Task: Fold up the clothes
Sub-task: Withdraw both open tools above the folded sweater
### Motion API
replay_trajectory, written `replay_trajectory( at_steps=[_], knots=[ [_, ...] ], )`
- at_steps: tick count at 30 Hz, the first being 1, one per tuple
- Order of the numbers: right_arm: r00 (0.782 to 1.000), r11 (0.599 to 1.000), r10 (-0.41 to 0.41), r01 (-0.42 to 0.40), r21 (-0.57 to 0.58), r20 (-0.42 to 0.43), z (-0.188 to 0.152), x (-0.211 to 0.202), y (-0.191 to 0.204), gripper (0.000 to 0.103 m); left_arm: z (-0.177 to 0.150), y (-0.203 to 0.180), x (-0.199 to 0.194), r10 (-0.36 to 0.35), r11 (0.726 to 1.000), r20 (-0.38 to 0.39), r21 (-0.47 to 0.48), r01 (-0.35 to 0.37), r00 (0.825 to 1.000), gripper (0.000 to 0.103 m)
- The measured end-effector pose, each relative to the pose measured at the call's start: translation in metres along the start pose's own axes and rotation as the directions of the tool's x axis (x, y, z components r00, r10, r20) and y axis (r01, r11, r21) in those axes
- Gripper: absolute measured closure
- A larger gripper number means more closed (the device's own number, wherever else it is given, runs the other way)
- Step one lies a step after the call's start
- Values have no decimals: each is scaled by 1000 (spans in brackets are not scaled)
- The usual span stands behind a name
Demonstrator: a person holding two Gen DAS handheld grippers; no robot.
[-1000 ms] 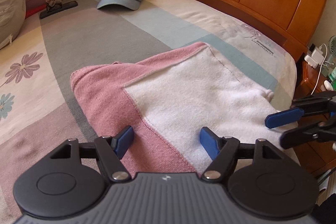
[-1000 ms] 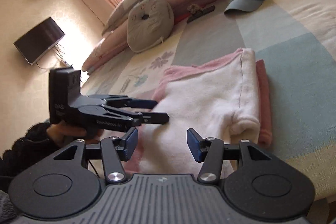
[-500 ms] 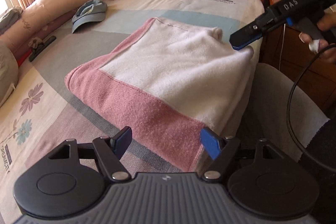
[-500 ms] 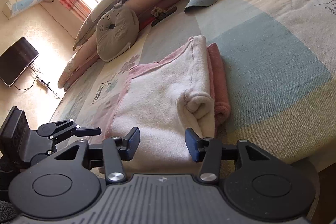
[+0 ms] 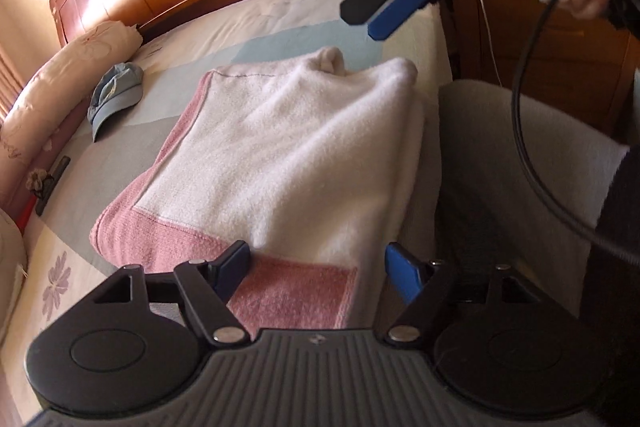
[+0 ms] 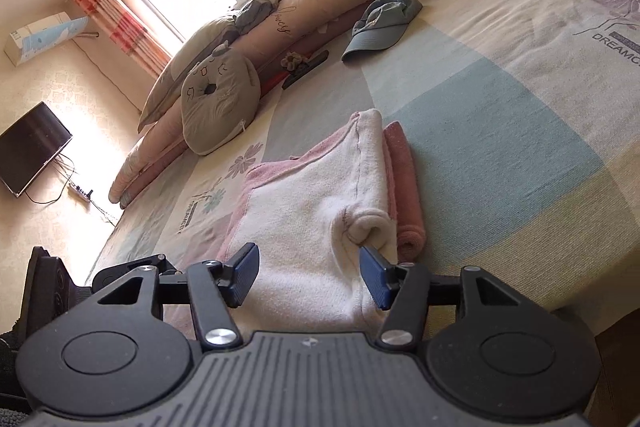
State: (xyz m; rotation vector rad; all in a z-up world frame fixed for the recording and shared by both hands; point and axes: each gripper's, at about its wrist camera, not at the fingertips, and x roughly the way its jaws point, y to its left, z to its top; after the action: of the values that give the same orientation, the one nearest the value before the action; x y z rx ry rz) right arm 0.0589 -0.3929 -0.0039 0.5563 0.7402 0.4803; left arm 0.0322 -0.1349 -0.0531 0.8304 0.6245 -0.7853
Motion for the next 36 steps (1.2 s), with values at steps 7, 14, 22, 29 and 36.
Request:
replay_trajectory(
  at_steps=[7, 14, 22, 29, 36],
  knots=[
    [1000, 1000, 21, -21, 20, 3, -6, 1, 1, 41, -13, 0, -10, 131, 991, -29, 30, -131, 991, 26],
    [1000, 1000, 25, -25, 2, 18, -10, -8, 4, 38, -30, 29, -28, 122, 976, -26, -176, -125, 992, 26],
    [1000, 982, -21, 21, -188, 6, 3, 7, 29, 35, -35, 61, -59, -40, 922, 92, -381, 72, 995, 27],
    [997, 912, 10, -38, -409, -70, 20, 69, 57, 33, -32, 138, -49, 70, 743, 169, -666, 61, 983, 24],
    [991, 866, -93, 33, -500, -96, 8, 91, 19, 43, -16, 129, 14, -17, 788, 198, -600, 136, 980, 23]
  ],
)
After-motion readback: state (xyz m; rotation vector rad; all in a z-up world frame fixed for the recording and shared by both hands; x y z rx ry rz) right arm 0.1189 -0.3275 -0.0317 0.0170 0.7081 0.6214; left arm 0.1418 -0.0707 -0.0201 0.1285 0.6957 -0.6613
